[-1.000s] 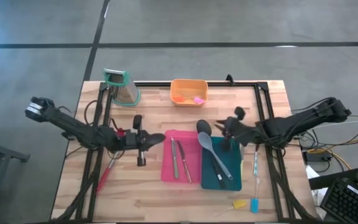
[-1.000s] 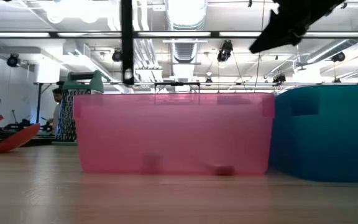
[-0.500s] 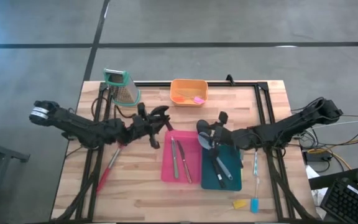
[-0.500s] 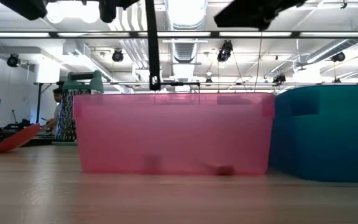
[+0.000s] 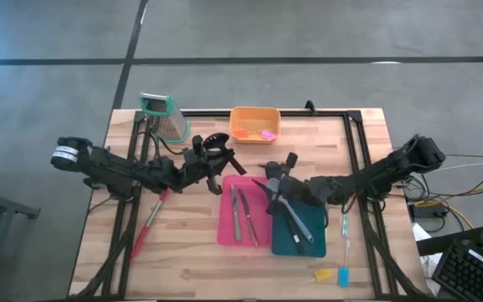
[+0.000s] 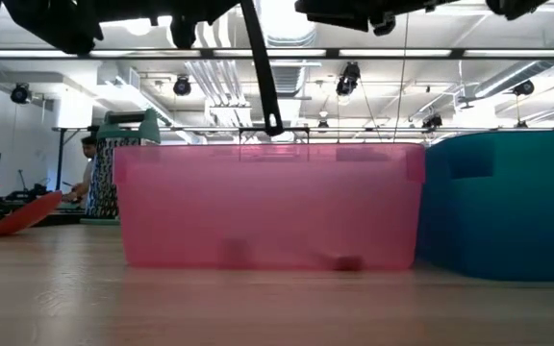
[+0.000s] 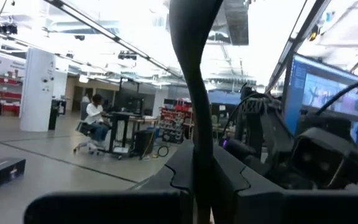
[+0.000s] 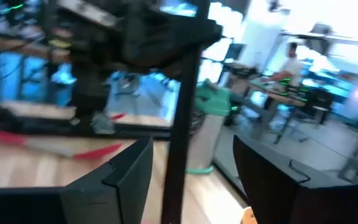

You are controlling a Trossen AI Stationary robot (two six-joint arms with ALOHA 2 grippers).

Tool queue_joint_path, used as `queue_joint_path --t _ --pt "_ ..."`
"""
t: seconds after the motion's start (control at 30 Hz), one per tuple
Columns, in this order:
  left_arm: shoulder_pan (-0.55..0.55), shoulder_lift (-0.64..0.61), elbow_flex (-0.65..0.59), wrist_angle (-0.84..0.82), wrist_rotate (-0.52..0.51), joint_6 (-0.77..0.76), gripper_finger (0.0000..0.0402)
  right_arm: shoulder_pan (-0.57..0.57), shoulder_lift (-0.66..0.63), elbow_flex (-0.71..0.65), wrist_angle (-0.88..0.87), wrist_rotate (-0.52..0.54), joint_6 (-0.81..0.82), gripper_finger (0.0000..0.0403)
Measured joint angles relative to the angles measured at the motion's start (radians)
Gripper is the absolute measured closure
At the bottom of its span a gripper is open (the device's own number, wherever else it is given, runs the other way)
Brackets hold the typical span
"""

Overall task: Pick & Place Kitchen Items
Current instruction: Put the black spoon into the blue bin

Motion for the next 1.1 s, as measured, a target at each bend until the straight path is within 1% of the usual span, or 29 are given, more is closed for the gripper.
queue_joint_path --t 0.07,0.13,0.27,0.43,0.47,0.6,0.7,0.83,0.97,1.1 --pt "0.0 0.01 0.004 0.017 0.0 -0.001 0.0379 -0.004 0.031 0.0 0.064 0.035 -0.016 0.018" --pt "0.0 0.022 0.017 0.021 0.0 0.001 0.0379 -0.011 0.065 0.01 0.098 0.039 -0.022 0.0175" --pt "0.001 0.045 0.043 0.02 0.0 0.013 0.0379 -0.015 0.138 0.072 0.1 0.057 -0.04 0.0168" --pt "0.002 0.063 0.059 0.014 0.0 0.013 0.0379 -0.014 0.24 0.185 0.099 0.256 -0.123 0.0165" --pt "0.002 0.063 0.061 0.015 0.0 0.014 0.0379 -0.013 0.262 0.205 0.096 0.28 -0.127 0.0166" --pt "0.003 0.06 0.058 0.012 0.0 0.015 0.0379 -0.009 0.35 0.283 0.089 0.307 -0.16 0.0172" --pt "0.003 0.058 0.057 0.005 0.007 0.015 0.0379 -0.01 0.397 0.335 0.092 0.356 -0.183 0.0181" --pt "0.003 0.058 0.057 -0.006 0.013 0.013 0.0379 -0.013 0.458 0.399 0.091 0.51 -0.237 0.0195" --pt "0.004 0.058 0.057 -0.005 0.022 0.011 0.0379 -0.022 0.494 0.45 0.095 0.557 -0.259 0.0221" --pt "0.004 0.057 0.057 -0.01 0.022 0.009 0.0379 -0.022 0.513 0.469 0.091 0.563 -0.285 0.027"
